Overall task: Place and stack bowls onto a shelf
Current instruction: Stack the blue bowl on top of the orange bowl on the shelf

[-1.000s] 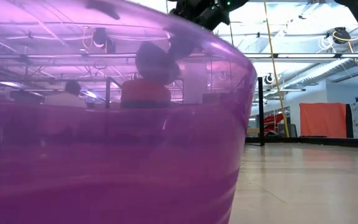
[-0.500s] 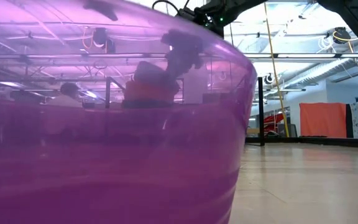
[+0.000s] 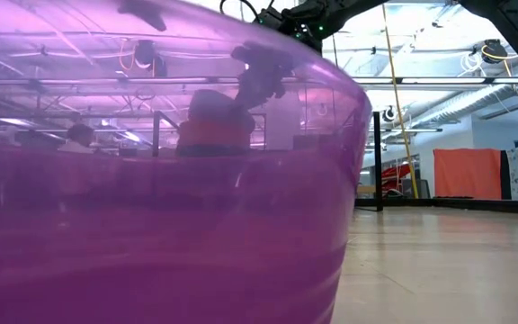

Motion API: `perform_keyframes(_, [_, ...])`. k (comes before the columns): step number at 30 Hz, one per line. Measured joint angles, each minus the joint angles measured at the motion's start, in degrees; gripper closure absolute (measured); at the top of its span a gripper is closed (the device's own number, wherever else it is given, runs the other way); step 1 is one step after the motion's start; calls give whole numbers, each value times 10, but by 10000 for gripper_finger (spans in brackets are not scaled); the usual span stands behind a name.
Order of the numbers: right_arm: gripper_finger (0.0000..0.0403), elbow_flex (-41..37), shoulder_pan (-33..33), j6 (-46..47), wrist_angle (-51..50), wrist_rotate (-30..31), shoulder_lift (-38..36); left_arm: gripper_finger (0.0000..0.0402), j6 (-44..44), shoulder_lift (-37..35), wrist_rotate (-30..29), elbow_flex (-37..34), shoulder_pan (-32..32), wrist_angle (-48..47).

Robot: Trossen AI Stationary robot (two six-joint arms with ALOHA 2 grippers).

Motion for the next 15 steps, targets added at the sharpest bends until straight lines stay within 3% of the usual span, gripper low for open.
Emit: perform_keyframes(15, [273, 0, 5, -16, 8, 1, -5, 350, -4, 0, 0, 0, 0, 0])
